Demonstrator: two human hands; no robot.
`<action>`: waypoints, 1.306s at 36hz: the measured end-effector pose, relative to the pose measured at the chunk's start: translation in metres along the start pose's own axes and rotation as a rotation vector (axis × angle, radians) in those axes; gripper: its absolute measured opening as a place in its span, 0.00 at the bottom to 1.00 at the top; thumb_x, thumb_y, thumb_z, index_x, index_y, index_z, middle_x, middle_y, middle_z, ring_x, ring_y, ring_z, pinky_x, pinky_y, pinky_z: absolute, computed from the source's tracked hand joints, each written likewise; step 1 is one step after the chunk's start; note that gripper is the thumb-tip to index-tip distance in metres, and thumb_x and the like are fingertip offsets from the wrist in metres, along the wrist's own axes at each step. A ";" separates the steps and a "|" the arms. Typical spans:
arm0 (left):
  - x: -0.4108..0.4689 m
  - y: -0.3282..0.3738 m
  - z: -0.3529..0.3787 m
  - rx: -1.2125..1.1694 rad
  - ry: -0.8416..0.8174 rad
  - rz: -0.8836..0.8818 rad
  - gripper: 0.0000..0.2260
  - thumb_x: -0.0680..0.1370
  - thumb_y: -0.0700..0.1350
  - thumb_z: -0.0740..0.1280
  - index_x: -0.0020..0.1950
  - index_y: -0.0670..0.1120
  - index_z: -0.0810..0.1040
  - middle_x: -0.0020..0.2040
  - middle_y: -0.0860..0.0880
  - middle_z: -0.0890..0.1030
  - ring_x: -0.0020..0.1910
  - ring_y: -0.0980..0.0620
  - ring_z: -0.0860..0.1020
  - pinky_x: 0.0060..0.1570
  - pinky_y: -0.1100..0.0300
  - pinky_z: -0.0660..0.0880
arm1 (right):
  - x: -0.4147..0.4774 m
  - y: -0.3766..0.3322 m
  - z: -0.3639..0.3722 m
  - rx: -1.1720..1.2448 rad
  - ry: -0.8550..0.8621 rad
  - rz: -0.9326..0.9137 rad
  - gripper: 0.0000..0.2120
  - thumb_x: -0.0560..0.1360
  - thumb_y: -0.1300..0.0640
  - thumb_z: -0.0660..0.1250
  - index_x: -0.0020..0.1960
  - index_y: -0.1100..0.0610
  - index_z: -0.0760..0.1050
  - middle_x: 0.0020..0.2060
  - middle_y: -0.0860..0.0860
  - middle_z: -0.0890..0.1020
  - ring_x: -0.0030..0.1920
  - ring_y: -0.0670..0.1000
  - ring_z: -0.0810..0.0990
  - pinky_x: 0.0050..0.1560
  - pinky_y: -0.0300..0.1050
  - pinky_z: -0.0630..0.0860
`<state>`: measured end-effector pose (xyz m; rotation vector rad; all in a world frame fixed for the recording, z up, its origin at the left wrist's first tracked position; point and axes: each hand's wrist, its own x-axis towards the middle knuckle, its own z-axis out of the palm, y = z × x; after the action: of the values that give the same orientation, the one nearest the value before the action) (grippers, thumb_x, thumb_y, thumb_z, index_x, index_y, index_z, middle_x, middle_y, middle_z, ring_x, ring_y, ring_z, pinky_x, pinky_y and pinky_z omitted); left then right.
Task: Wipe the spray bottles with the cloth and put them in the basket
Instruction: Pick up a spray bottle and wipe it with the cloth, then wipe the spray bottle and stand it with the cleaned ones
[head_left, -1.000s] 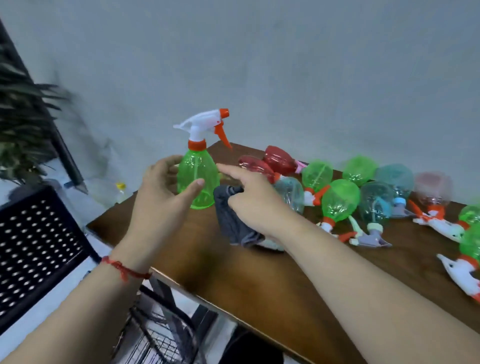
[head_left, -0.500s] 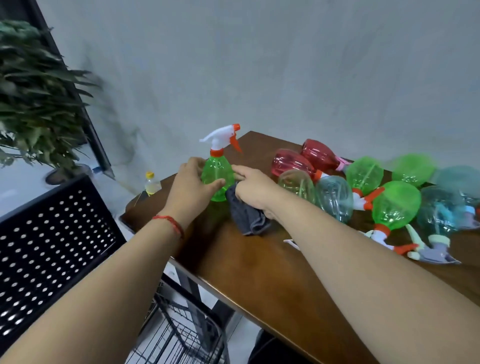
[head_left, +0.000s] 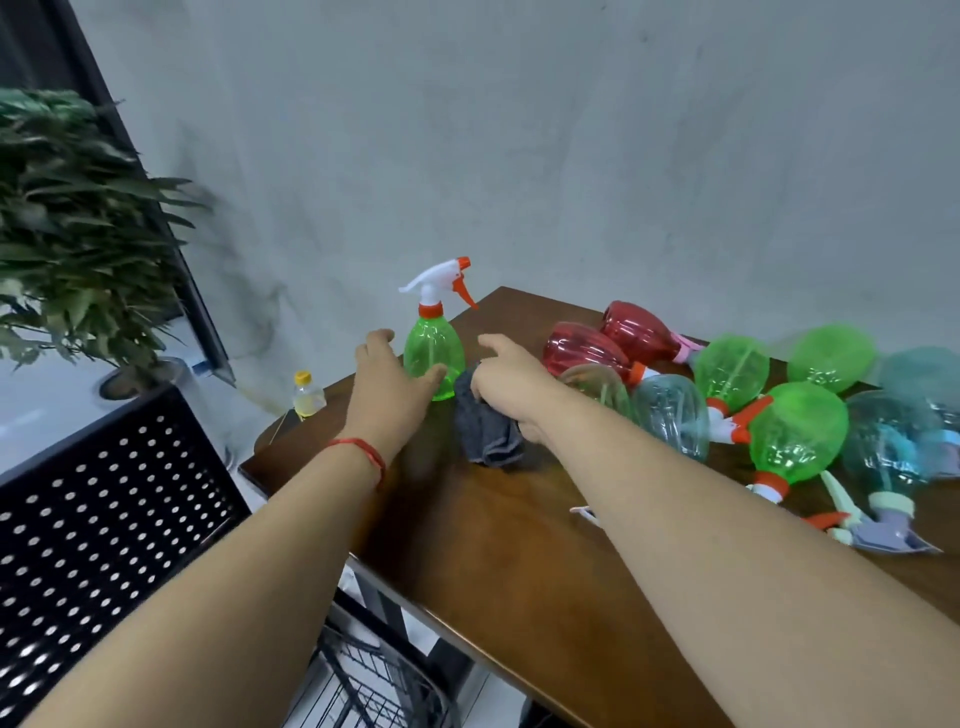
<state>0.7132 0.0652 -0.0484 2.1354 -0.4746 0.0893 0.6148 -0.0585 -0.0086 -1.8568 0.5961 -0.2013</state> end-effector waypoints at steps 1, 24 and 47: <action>-0.012 0.002 -0.001 -0.041 0.058 0.034 0.30 0.80 0.51 0.76 0.77 0.44 0.68 0.72 0.43 0.72 0.67 0.43 0.77 0.68 0.48 0.75 | -0.006 0.002 -0.005 0.028 0.009 -0.021 0.38 0.75 0.69 0.63 0.82 0.47 0.64 0.76 0.53 0.72 0.70 0.56 0.74 0.62 0.49 0.78; -0.204 0.172 0.084 -0.557 -0.667 0.397 0.09 0.86 0.44 0.69 0.46 0.51 0.79 0.37 0.56 0.82 0.41 0.55 0.82 0.46 0.53 0.80 | -0.236 0.125 -0.197 0.470 0.219 -0.087 0.15 0.80 0.61 0.72 0.67 0.57 0.81 0.59 0.55 0.87 0.62 0.57 0.85 0.70 0.65 0.76; -0.121 0.225 0.164 0.896 -0.449 1.717 0.28 0.74 0.35 0.71 0.71 0.56 0.80 0.77 0.47 0.75 0.77 0.41 0.71 0.75 0.42 0.67 | -0.266 0.200 -0.283 0.703 0.484 -0.115 0.10 0.81 0.60 0.70 0.61 0.55 0.84 0.57 0.57 0.87 0.61 0.62 0.85 0.64 0.72 0.78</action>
<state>0.5003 -0.1443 0.0037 1.7743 -2.7860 0.9004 0.2085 -0.2132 -0.0501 -1.1516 0.6375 -0.8409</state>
